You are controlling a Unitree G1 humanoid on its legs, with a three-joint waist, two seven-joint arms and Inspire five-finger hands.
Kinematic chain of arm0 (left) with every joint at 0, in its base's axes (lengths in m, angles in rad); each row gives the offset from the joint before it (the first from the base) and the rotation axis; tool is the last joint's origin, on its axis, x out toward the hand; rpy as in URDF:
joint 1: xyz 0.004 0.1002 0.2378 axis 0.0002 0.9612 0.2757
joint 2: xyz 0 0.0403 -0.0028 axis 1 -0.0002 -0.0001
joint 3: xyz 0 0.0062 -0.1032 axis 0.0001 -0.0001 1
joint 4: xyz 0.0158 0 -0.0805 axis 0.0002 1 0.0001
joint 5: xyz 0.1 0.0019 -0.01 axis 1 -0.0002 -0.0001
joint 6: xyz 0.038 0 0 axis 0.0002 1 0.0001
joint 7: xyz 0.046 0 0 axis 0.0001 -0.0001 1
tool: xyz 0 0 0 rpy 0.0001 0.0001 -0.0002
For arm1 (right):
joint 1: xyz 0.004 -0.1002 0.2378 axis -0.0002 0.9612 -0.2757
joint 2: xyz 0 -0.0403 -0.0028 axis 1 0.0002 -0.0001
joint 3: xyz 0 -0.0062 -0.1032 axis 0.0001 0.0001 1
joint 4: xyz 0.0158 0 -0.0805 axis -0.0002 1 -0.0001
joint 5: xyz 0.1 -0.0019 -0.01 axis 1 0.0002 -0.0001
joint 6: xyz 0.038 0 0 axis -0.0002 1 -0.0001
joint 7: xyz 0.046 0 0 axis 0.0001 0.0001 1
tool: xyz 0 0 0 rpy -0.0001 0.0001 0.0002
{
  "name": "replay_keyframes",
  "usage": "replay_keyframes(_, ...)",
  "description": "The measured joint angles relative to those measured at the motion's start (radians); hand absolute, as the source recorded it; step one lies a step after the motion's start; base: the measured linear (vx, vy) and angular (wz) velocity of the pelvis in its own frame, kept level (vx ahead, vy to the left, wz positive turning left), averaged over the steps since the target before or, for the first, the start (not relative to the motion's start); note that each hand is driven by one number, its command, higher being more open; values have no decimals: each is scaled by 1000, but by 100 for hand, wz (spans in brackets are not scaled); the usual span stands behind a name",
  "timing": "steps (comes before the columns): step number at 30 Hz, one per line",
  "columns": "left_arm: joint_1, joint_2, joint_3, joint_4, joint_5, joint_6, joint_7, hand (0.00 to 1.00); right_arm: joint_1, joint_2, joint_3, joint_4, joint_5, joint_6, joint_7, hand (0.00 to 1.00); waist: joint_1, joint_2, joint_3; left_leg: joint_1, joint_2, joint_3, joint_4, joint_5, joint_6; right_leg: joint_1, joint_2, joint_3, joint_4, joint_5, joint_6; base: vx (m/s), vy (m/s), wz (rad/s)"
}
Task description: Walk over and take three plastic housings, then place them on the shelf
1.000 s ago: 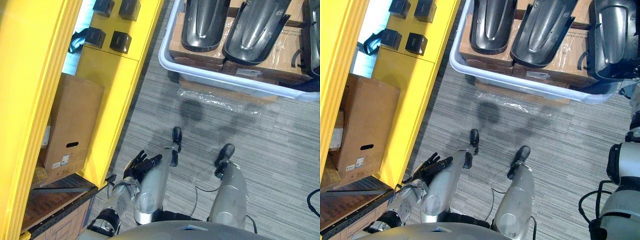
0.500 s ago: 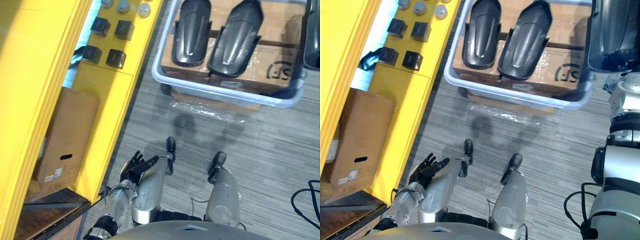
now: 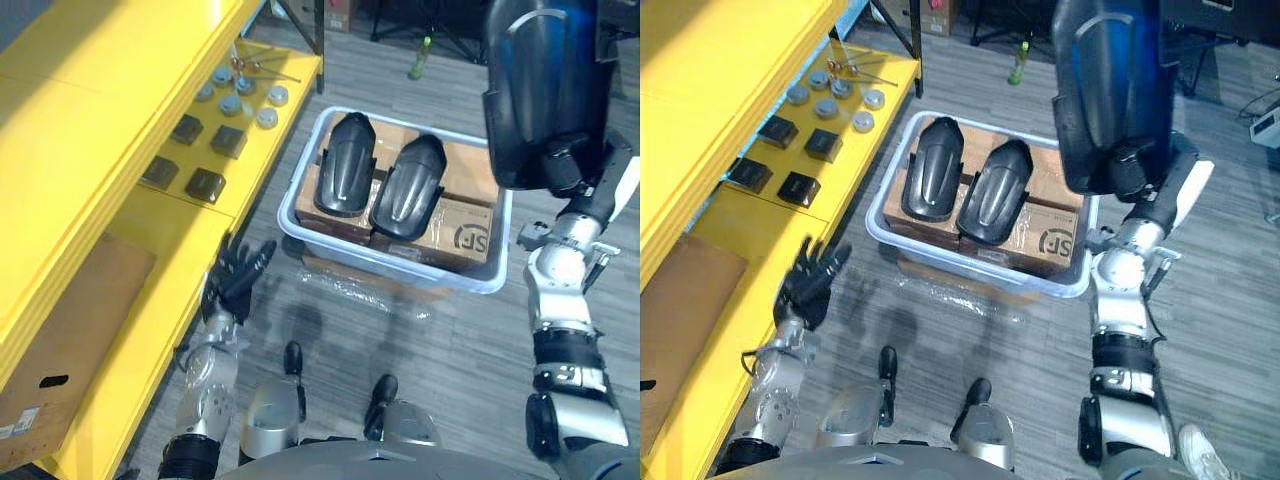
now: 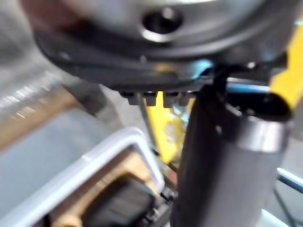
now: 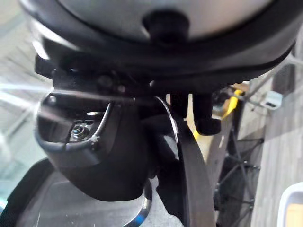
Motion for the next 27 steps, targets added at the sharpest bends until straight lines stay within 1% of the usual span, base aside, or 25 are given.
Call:
replay_keyframes(1, -9, 0, -15, -72, 0, 0, -4, 100, 16, 12, 17, -34, -21, -5, -5, 0, 1, 4, -13, 11, -2, 3, 1, 0, 0, 17, 0, 0, -12, 8, 5, 59, 30, -3)
replay_keyframes(2, -18, 0, -23, -100, -1, 0, -6, 100, 19, 19, 26, -45, -27, -12, -6, 0, 0, 6, -20, 20, -2, 5, 0, 0, 0, 24, -1, 0, -13, 10, 7, 43, 26, -5)
replay_keyframes(3, -38, 1, -42, -136, -2, 0, -25, 100, 32, 42, 46, -75, -30, -32, -9, 0, 0, 10, -46, 30, -3, 9, -1, 0, 0, 32, -3, 0, -13, 14, 13, 28, 19, -5)
replay_keyframes(4, -49, 1, -57, -141, -2, 0, -28, 100, 40, 50, 54, -89, -30, -40, -15, 0, -1, 11, -59, 30, -3, 9, -2, 0, 0, 32, -2, 0, -14, 16, 16, 42, 18, -5)
replay_keyframes(5, -75, 1, -90, -142, -6, 3, -36, 100, 51, 71, 78, -122, -31, -61, -23, 0, -1, 11, -77, 44, -3, 11, -12, 0, 0, 40, -2, 0, -16, 16, 16, 25, 4, -4)
replay_keyframes(7, -88, 1, -130, -142, -7, 12, -37, 100, 52, 93, 122, -157, -32, -76, -30, 0, -7, 10, -84, 73, -5, 19, -35, 0, 0, 58, -2, 0, -25, 16, 16, -16, 0, -11)
replay_keyframes(8, -88, 0, -147, -142, -8, 22, -37, 100, 53, 100, 138, -163, -33, -84, -31, 0, -10, 10, -93, 74, -5, 21, -42, 0, 0, 57, -2, 0, -28, 16, 16, -29, 1, -8)
replay_keyframes(9, -92, 0, -177, -142, -15, 43, -37, 100, 53, 115, 167, -179, -34, -91, -34, 0, -21, 9, -106, 81, -6, 23, -58, 0, 0, 57, -1, 0, -30, 16, 16, 0, 0, 0)
replay_keyframes(11, -107, -2, -224, -137, -24, 85, -37, 100, 59, 144, 219, -193, -34, -106, -40, 0, -23, 4, -122, 94, -10, 28, -90, 9, 1, 56, 0, 0, -44, 19, 12, -44, 6, -7)
replay_keyframes(13, -110, -5, -238, -137, -46, 99, -37, 100, 69, 159, 247, -193, -32, -107, -37, 0, -25, 3, -132, 99, -13, 28, -108, 19, 4, 56, 0, -1, -45, 19, 12, -51, 4, -1)
replay_keyframes(17, -111, -6, -243, -137, -48, 96, -38, 100, 113, 200, 314, -192, -28, -105, -17, 0, -23, 3, -156, 113, -22, 25, -165, 50, 10, 49, -3, -8, -49, 19, 11, -31, 9, 7)
replay_keyframes(23, -115, -7, -267, -137, -44, 90, -40, 100, 133, 238, 406, -191, -20, -104, 4, 0, -22, -7, -170, 111, -34, 23, -165, 56, 14, 50, -10, -15, -49, 20, 9, 2, 3, 1)
replay_keyframes(27, -115, -7, -309, -138, -39, 90, -40, 100, 145, 265, 446, -186, -16, -104, 24, 0, -23, -11, -196, 108, -45, 19, -165, 59, 16, 51, -20, -23, -49, 20, 10, 27, 33, 4)
